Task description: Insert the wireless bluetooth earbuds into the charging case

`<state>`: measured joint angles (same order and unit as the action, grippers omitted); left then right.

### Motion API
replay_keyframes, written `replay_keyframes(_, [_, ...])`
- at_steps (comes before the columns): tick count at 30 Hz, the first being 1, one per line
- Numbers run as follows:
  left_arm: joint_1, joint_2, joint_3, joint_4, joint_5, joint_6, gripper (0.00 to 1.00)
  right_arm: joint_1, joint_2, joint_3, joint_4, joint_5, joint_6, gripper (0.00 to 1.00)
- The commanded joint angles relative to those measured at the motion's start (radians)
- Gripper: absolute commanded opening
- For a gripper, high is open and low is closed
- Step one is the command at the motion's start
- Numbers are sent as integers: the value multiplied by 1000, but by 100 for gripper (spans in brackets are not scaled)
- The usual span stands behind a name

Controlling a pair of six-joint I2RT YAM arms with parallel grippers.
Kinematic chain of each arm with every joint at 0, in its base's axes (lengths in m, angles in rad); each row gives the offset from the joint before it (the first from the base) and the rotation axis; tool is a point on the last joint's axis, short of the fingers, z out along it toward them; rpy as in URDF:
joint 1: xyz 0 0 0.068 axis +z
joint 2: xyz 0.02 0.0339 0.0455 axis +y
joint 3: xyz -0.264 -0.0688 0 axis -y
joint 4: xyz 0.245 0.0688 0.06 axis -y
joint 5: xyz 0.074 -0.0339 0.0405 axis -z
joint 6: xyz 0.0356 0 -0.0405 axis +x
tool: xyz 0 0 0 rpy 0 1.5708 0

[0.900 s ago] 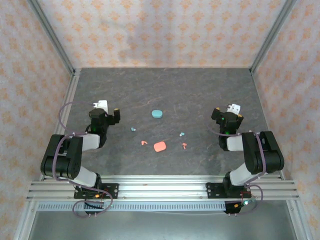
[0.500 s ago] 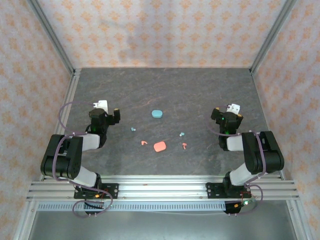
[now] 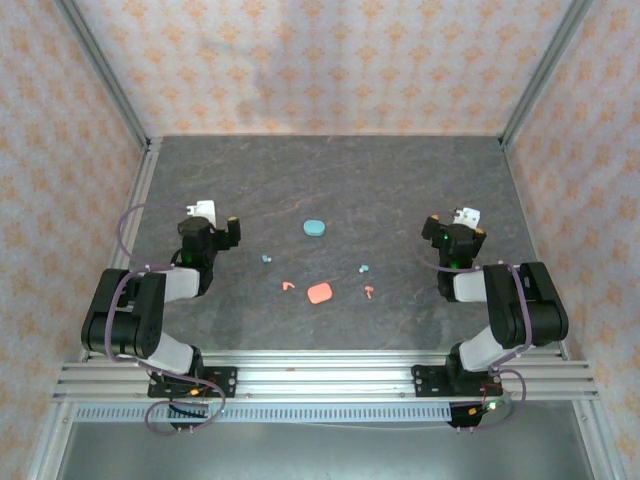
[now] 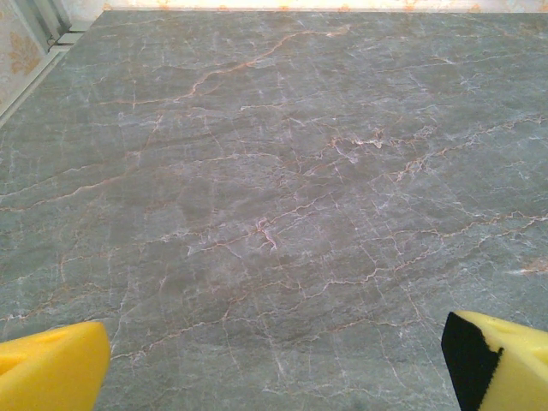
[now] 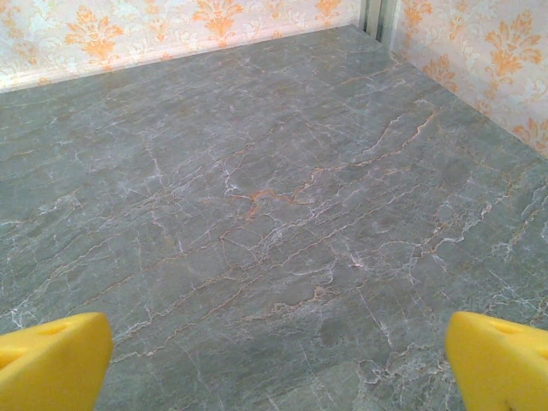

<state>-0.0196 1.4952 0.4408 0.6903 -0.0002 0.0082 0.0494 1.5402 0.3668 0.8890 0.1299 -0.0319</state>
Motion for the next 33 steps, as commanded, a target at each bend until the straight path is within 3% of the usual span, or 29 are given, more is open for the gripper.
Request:
replay_keyframes(1, [-1,1,-7,37,-15,7,100,-5,7,21,-3,-10,-11,99])
replay_keyframes(27, [-2,-1,-7,39,-15,9,100,-4,6,23,-12,-10,-10,99])
replay_keyframes(33, [-2,-58,86,-172,-67,-16,100,-5,-27,37,-54,-34,-20,99])
